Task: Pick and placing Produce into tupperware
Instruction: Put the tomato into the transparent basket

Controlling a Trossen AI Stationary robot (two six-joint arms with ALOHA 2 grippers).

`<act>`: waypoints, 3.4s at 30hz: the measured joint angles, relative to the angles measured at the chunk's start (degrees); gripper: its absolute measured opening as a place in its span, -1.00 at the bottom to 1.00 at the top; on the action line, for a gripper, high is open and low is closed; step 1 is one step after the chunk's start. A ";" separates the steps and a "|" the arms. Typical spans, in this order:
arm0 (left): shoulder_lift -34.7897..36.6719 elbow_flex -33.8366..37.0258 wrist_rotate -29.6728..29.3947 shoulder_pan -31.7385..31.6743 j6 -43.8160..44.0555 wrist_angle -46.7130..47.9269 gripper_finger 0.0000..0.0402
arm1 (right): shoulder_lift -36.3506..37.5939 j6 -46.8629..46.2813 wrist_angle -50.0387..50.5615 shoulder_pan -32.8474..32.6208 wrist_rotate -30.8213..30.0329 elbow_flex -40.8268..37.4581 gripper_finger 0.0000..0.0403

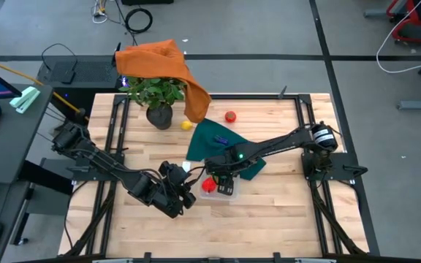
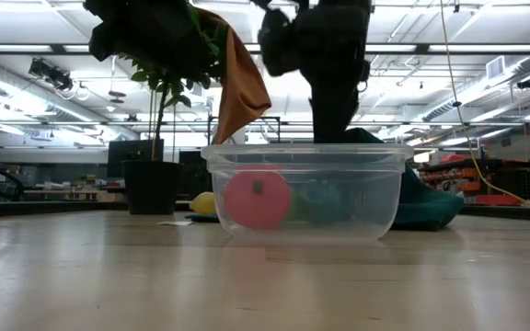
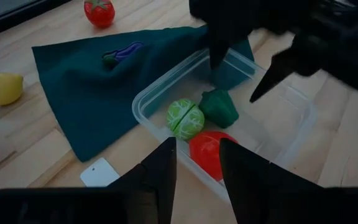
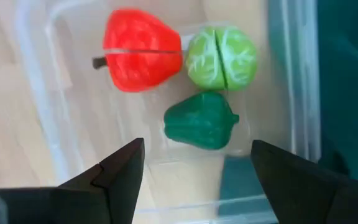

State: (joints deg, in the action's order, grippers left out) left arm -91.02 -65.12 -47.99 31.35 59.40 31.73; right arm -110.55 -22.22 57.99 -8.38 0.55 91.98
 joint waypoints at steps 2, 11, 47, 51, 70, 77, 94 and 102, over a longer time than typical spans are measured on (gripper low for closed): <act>0.02 0.00 0.00 0.00 0.00 -0.02 -0.34 | 1.43 -0.22 0.77 0.00 -0.75 0.00 0.28; 0.02 0.00 -0.26 -0.04 0.02 -0.17 -0.36 | 9.65 -1.80 6.61 2.97 -7.92 0.02 0.27; 0.02 0.00 -2.22 -5.63 1.97 -1.78 -0.35 | 12.87 9.41 2.07 29.45 -7.38 0.02 0.58; 0.02 0.02 -2.14 -6.86 1.97 -3.16 -0.36 | 11.09 10.30 1.45 32.80 -6.12 0.04 0.65; 0.02 0.02 -2.10 -12.46 1.92 -7.61 -0.32 | 1.49 17.74 -1.67 39.52 0.37 0.03 0.85; 0.02 0.02 -1.84 -13.91 1.97 -7.89 -0.31 | 1.32 19.89 -4.11 40.13 1.61 0.04 0.86; 0.02 0.02 -0.07 -15.89 1.99 -7.91 -0.30 | -0.76 19.66 -6.41 44.57 9.97 0.04 0.84; 0.02 0.02 1.69 -15.88 1.84 -7.88 -0.31 | -4.46 16.89 -6.68 43.37 11.73 0.04 0.84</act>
State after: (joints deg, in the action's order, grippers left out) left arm -91.00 -65.10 -46.30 15.47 61.24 23.85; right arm -115.01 -5.33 51.31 34.99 12.28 92.03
